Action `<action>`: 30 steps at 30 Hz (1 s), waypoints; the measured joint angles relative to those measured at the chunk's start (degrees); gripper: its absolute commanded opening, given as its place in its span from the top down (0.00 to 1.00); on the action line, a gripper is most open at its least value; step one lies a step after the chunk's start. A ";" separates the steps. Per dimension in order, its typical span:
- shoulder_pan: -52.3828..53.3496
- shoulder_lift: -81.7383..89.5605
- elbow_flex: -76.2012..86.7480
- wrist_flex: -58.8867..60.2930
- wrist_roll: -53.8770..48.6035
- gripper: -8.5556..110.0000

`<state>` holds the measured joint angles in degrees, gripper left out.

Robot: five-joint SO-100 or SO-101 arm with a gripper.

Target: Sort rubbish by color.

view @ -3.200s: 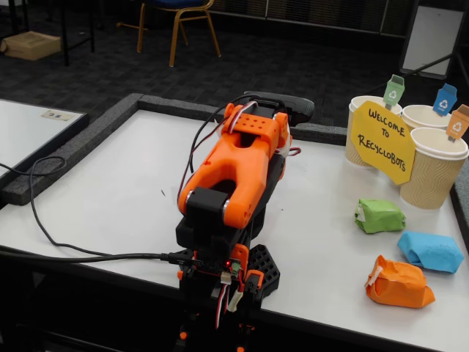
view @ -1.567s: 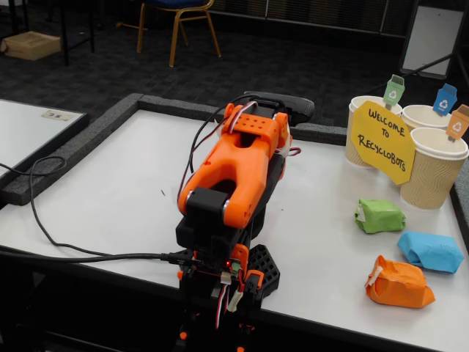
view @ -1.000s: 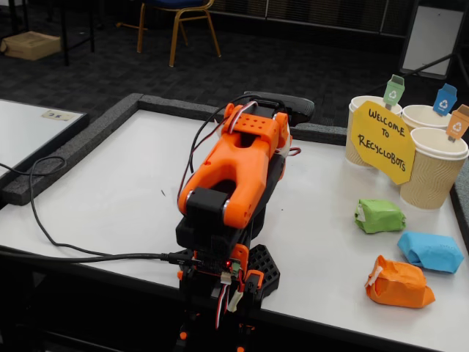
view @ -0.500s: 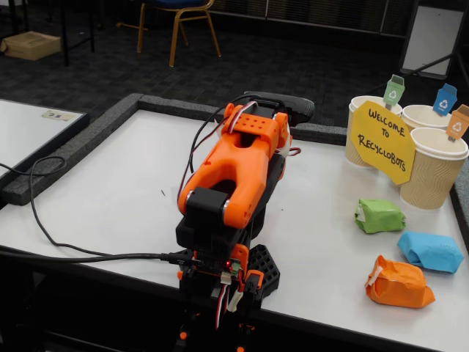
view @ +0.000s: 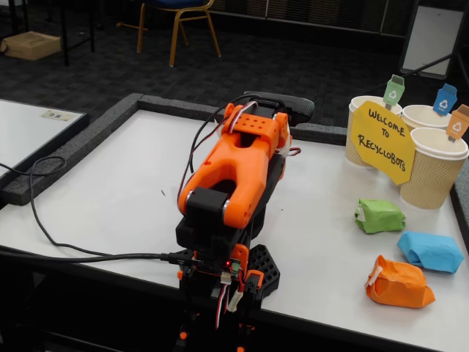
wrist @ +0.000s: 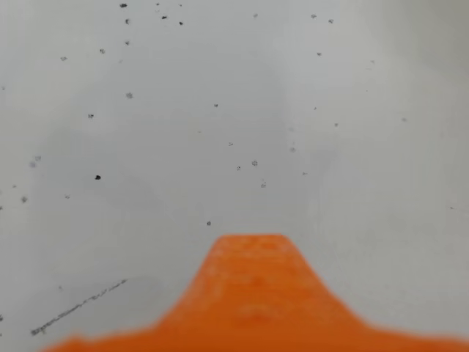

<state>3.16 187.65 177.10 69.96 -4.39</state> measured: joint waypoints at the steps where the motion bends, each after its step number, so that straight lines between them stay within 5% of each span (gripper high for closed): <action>1: 0.00 0.00 0.00 0.00 0.00 0.93; 30: -0.18 0.00 0.00 -0.09 0.00 0.88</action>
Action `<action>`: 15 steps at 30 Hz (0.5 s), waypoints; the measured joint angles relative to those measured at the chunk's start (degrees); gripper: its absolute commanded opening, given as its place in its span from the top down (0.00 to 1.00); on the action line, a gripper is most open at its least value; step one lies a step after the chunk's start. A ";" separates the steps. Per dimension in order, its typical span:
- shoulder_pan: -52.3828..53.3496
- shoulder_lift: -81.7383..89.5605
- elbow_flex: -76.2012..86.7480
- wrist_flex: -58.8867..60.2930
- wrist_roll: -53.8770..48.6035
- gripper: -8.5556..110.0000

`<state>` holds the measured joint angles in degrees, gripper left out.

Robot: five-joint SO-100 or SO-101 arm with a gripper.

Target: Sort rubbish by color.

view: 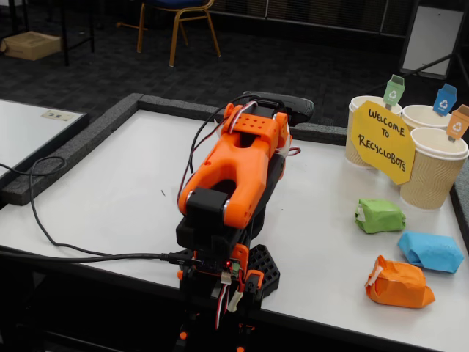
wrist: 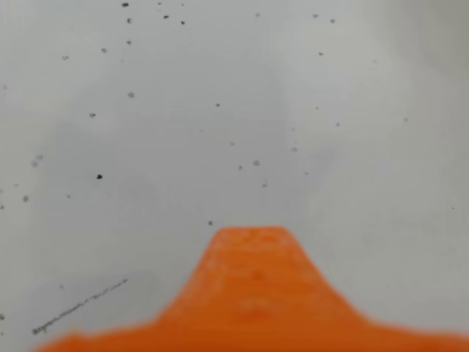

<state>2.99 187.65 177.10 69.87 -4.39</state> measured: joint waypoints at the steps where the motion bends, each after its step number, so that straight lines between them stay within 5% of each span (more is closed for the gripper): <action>1: 0.00 0.00 0.00 -0.09 0.00 0.87; 15: 0.26 -11.87 -8.35 -5.10 0.00 0.86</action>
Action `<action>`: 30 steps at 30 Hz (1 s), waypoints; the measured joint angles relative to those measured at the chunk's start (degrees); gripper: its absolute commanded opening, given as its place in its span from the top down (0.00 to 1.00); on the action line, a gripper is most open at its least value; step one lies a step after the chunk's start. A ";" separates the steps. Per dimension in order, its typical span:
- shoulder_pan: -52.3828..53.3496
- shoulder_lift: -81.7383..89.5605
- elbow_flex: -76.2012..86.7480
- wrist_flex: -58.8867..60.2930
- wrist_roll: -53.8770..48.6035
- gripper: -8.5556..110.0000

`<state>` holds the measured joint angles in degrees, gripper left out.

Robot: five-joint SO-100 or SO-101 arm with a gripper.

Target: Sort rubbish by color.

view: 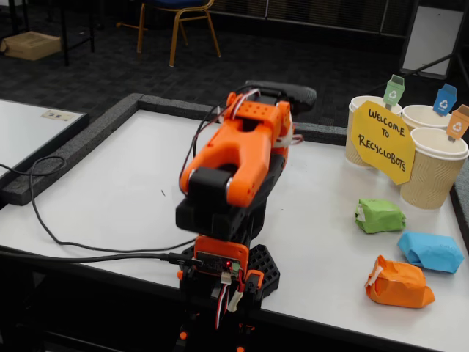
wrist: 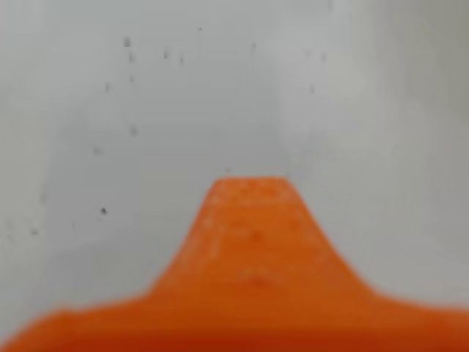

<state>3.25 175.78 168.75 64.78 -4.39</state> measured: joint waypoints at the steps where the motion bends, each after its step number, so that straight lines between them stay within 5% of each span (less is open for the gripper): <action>1: 0.09 -1.93 -1.85 -0.18 0.00 0.86; 19: 4.04 -26.63 -37.62 8.35 0.00 0.84; 30: 8.53 -27.25 -39.90 8.96 0.00 0.83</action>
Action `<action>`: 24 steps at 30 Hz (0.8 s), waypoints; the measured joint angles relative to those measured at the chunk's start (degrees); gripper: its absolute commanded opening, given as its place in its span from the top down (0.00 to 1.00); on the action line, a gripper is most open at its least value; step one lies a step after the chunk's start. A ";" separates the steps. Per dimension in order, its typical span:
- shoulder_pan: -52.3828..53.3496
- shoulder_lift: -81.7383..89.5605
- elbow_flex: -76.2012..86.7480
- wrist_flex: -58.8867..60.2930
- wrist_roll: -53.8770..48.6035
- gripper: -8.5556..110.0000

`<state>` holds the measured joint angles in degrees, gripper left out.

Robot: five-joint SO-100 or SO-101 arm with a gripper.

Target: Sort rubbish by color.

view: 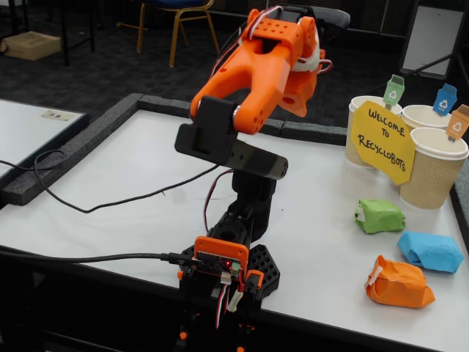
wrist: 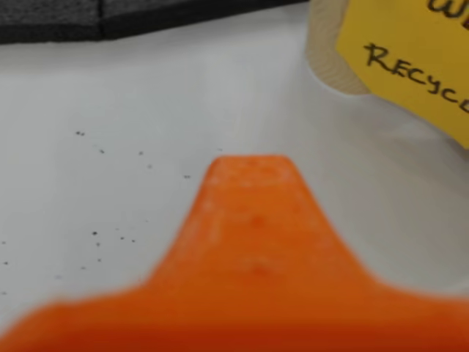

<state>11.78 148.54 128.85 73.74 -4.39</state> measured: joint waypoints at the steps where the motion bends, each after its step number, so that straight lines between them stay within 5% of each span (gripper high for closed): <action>1: 0.44 0.00 0.00 0.00 0.00 0.83; 24: 13.97 0.00 0.00 0.00 0.00 0.83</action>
<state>25.75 148.54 128.85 73.74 -4.39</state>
